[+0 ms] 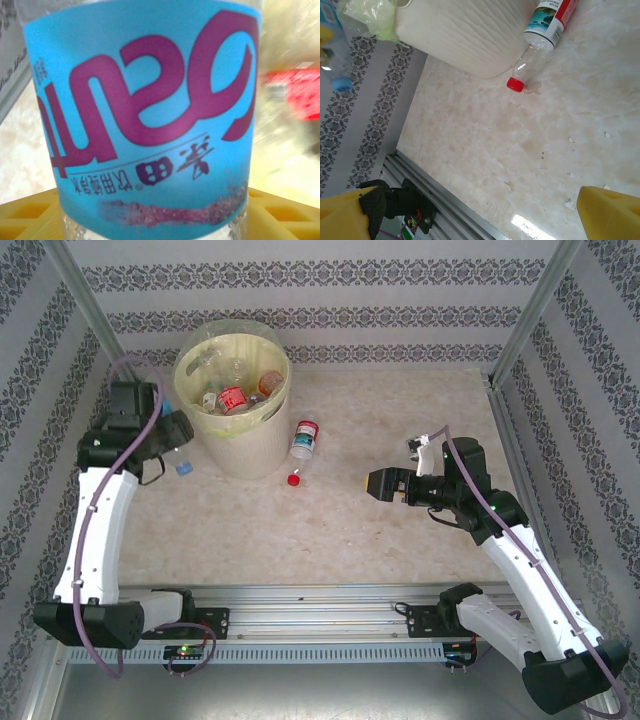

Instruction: Put the plastic bottles in the bin

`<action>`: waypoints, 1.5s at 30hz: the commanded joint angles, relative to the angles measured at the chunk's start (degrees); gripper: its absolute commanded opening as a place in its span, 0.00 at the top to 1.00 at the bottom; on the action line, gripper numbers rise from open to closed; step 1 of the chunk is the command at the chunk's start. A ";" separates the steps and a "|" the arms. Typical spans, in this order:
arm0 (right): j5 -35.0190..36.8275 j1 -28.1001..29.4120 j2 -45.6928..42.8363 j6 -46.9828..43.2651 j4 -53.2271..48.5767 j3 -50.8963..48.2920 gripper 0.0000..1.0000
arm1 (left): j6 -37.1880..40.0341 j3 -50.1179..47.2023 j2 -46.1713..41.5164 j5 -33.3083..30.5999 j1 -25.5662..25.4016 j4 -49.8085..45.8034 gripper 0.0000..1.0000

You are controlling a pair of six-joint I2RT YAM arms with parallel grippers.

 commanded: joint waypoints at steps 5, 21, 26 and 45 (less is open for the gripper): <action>-0.81 -0.13 -0.77 0.40 0.55 0.27 0.02 | 4.14 18.67 8.72 1.10 0.61 -5.10 0.30; -0.35 0.42 -0.47 0.68 0.28 1.06 0.02 | 1.29 45.73 32.71 3.07 -4.23 -5.45 0.30; 0.08 0.38 -0.95 0.63 -0.14 0.94 0.02 | -0.73 42.49 33.82 -0.61 -6.38 -3.70 0.30; 0.13 0.69 -1.70 0.91 -0.18 0.48 0.02 | -5.94 29.22 28.77 -3.40 -7.64 3.45 0.07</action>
